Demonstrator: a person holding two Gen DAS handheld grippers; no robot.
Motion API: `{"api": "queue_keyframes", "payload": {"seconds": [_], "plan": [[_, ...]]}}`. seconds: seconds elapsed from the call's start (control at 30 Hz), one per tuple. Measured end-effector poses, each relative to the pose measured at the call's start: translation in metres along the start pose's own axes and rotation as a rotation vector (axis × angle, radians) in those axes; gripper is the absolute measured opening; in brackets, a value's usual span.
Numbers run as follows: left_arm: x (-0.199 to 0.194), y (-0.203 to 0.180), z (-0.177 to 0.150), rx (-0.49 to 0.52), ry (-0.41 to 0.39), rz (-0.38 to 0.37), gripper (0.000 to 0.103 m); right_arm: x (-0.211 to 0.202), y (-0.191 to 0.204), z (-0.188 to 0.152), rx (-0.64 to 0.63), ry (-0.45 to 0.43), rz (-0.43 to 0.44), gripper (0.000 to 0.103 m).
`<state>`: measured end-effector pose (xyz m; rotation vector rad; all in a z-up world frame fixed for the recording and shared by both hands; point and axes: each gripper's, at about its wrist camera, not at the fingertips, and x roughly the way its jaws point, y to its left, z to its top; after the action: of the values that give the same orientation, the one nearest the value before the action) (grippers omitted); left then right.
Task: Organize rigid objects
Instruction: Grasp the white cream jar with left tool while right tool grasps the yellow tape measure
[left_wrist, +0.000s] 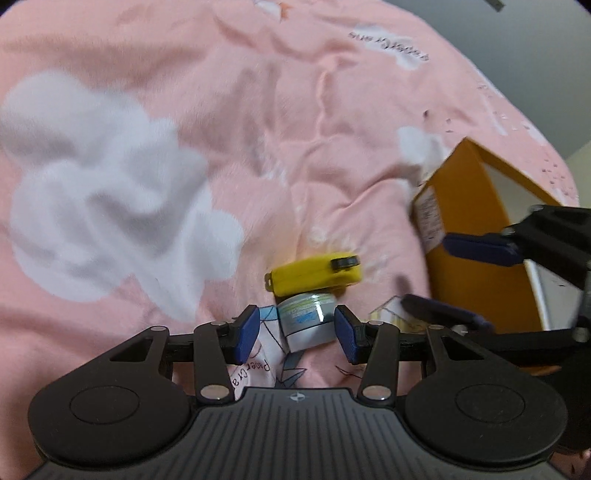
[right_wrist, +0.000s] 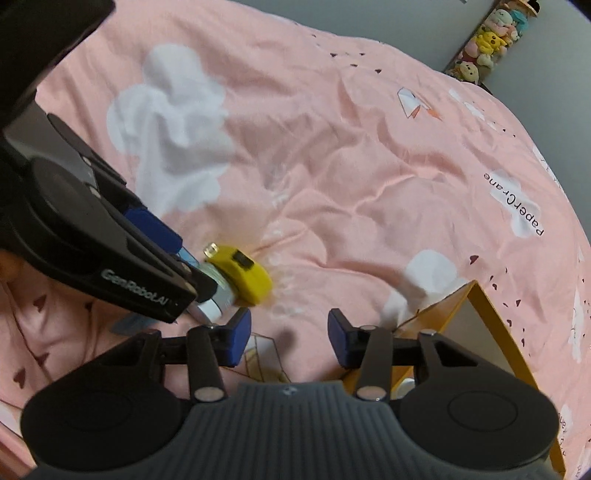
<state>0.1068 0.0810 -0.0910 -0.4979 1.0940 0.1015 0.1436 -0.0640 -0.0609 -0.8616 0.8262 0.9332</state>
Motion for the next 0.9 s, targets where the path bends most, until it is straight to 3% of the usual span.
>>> {"api": "queue_keyframes", "payload": {"seconds": [0.17,0.37,0.63,0.9], "plan": [[0.017,-0.005,0.0,0.005,0.023,0.01,0.057,0.008,-0.004,0.0,-0.003,0.014,0.0,0.045],[0.032,0.001,0.0,-0.021,0.028,-0.003,0.047,0.013,-0.002,-0.003,-0.006,0.029,0.007,0.045],[0.007,-0.003,-0.003,0.034,-0.024,0.012,0.046,0.015,-0.004,-0.002,-0.017,0.022,0.025,0.045],[-0.02,0.008,0.009,0.059,-0.086,0.045,0.046,0.021,0.003,0.019,-0.109,-0.003,0.071,0.045]]}}
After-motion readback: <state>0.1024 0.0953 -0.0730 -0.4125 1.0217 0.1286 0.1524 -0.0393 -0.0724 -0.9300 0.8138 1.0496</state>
